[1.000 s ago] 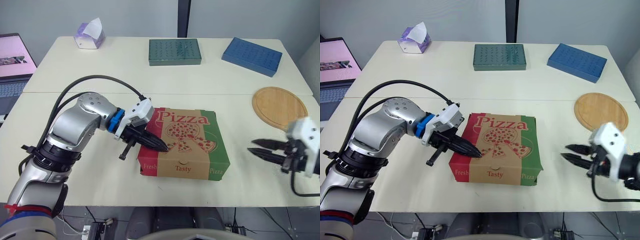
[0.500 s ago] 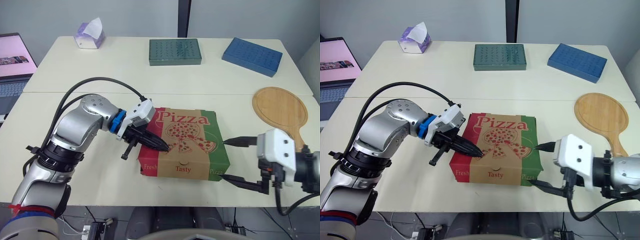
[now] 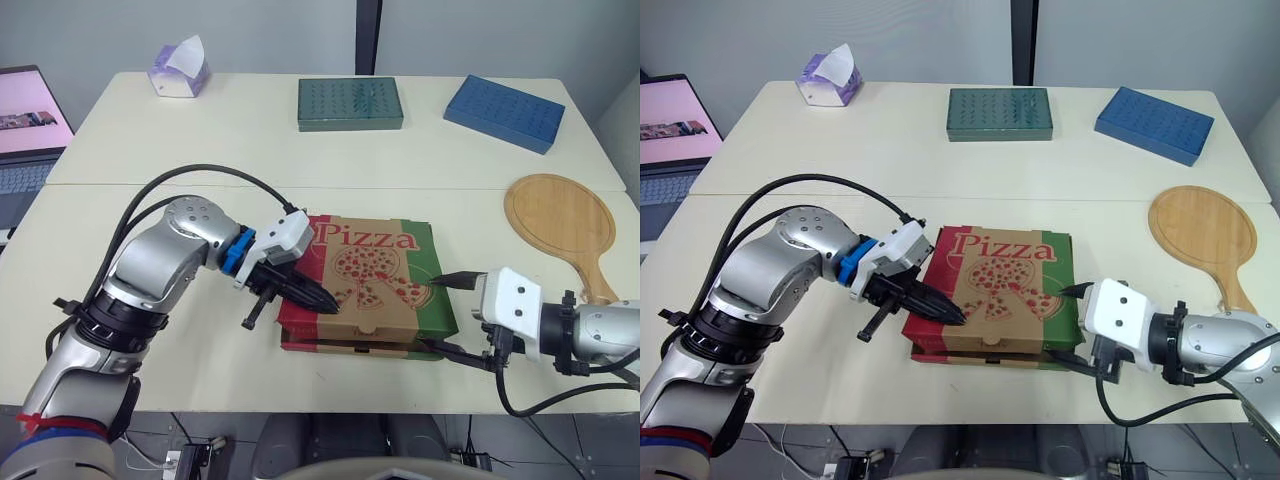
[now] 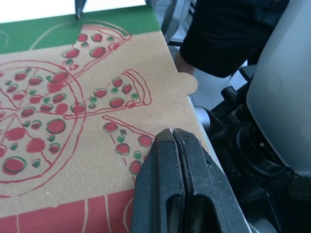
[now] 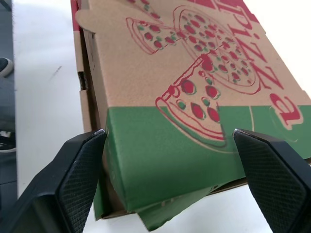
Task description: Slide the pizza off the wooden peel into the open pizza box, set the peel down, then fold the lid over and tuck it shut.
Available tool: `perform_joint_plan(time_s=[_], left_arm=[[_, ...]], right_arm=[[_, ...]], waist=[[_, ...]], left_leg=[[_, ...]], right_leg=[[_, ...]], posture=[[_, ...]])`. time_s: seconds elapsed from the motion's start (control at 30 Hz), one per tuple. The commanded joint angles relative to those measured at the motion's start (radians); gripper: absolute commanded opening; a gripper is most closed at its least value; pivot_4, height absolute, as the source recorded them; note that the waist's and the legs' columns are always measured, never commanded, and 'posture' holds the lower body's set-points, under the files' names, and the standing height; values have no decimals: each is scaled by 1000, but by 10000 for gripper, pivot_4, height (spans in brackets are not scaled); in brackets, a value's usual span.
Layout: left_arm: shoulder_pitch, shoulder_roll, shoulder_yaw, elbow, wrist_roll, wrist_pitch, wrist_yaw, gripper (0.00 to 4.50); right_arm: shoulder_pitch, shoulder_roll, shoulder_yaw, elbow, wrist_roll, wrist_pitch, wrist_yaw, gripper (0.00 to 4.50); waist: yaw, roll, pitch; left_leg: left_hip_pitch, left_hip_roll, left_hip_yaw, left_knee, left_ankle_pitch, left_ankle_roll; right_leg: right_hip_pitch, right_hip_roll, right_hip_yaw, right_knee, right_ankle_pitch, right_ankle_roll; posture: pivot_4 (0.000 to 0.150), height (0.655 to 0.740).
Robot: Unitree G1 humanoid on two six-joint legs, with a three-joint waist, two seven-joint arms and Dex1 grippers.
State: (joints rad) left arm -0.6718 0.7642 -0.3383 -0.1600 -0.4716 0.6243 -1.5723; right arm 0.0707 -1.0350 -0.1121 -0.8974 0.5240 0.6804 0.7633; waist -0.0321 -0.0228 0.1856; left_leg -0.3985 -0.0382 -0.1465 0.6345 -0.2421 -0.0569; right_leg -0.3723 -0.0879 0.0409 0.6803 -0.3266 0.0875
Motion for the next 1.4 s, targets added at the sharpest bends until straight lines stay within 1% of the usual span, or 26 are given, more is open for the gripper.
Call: perform_joint_plan(time_s=[0.03, 0.23, 0.33, 0.43, 0.5, 0.57, 0.63, 0.7, 0.8, 0.83, 0.9, 0.93, 0.97, 1.03, 1.13, 1.17, 1.3, 1.4], left_arm=[[12, 19, -2, -33, 13, -25, -10, 0], [35, 27, -7, -36, 34, -50, -11, 0], [42, 28, -8, -37, 42, -58, -9, 0], [46, 31, -6, -35, 47, -67, -9, 0], [47, 32, -4, -33, 49, -70, -9, 0], [48, 33, -2, -30, 51, -74, -9, 0], [48, 33, 0, -29, 52, -75, -8, 0], [48, 32, 1, -30, 52, -74, -5, 0], [48, 32, 4, -33, 52, -71, -1, 0], [48, 32, 4, -33, 52, -70, 0, 0], [48, 33, 5, -35, 51, -68, 2, 0], [48, 34, 5, -36, 51, -67, 3, 0], [48, 35, 6, -36, 51, -66, 3, 0], [47, 36, 7, -37, 50, -65, 4, 0], [44, 34, 7, -36, 50, -65, 8, 0], [42, 32, 6, -36, 49, -64, 9, 0], [35, 26, 2, -29, 49, -66, 12, 0], [29, 19, -1, -26, 50, -66, 14, 0]], right_arm=[[11, 12, 6, -8, -36, -31, -6, 44803], [60, 22, -11, -11, -55, -37, 6, 44803], [104, 36, -62, -26, -17, -26, 16, 44803], [157, 42, -173, -25, 30, -9, 48, 44803], [190, 48, -281, 2, 106, 25, 89, 44803], [203, 52, -380, 68, 157, 60, 118, 44803], [206, 52, -422, 115, 168, 74, 129, 44803], [208, 47, -397, 143, 132, 59, 123, 44803], [229, 37, -290, 176, 27, -6, 120, 38650], [228, 42, -263, 181, 10, -17, 117, 35629], [228, 47, -214, 188, -12, -36, 124, 27972], [222, 52, -196, 186, -13, -43, 128, 25096], [212, 58, -182, 180, -7, -44, 130, 20400], [184, 73, -162, 162, 20, -40, 131, 14003], [152, 86, -150, 139, 71, -6, 131, 3025], [147, 89, -141, 132, 86, 6, 132, 277], [118, 108, -96, 123, 125, 52, 107, 277], [87, 156, -64, 136, 157, 88, 66, 277]], waist=[[0, 0, 0], [0, 0, 0], [1, 0, 0], [2, 0, 0], [2, 0, 0], [1, 0, 0], [1, 0, 0], [0, 0, 0], [1, 0, 0], [1, 0, 0], [0, 0, 0], [0, 0, 0], [0, 0, 0], [0, 0, 0], [0, 0, 0], [0, 0, 0], [1, 0, 0], [-2, 0, 0]], left_leg=[[0, 0, 0, 0, 0, 0], [0, 0, 0, 0, 0, 0], [0, 0, 0, 0, 0, 0], [0, 0, 0, 0, 0, 0], [0, 0, 0, 0, 0, 0], [0, 0, 0, 0, 0, 0], [1, 0, 0, 0, 0, 0], [1, 0, 0, 0, 0, 0], [1, 0, 0, 0, 0, 0], [1, 0, 0, 0, 0, 0], [1, 0, 0, 0, 0, 0], [1, 0, 0, 0, 0, 0], [1, 0, 0, 0, 0, 0], [1, 0, 0, 0, 0, 0], [1, 0, 0, 0, 0, 0], [1, 0, 0, 0, 0, 0], [1, 0, -1, 0, 0, 0], [1, 0, -1, 0, 0, 0]], right_leg=[[0, 0, 0, 0, 0, 0], [0, 0, 0, 0, 0, 0], [0, 0, 0, 0, 0, 0], [1, 0, 0, 0, 0, 0], [1, 0, 0, 0, 0, 0], [1, 0, 0, 0, 0, 0], [1, 0, 0, 0, 0, 0], [2, 0, 0, 0, 0, 0], [2, 0, 0, 0, 0, 0], [2, 0, 0, 0, 0, 0], [1, 0, 0, 0, 0, 0], [1, 0, 0, 0, 0, 0], [1, 0, 0, 0, 0, 0], [1, 0, 0, 0, 0, 0], [2, 0, 0, 0, 0, 0], [2, 0, 0, 0, 0, 0], [2, 0, 0, 0, 0, 0], [1, 0, 0, 0, 0, 0]], posture=[[1500, 7400], [1500, 7400], [1500, 7400], [1500, 7400], [1500, 7400], [1500, 7400], [1500, 7400], [1500, 7400], [1500, 7400], [1500, 7400], [1500, 7400], [1500, 7400], [1500, 7400], [1500, 7400], [1500, 7400], [1500, 7400], [1500, 7400], [1500, 7400]])
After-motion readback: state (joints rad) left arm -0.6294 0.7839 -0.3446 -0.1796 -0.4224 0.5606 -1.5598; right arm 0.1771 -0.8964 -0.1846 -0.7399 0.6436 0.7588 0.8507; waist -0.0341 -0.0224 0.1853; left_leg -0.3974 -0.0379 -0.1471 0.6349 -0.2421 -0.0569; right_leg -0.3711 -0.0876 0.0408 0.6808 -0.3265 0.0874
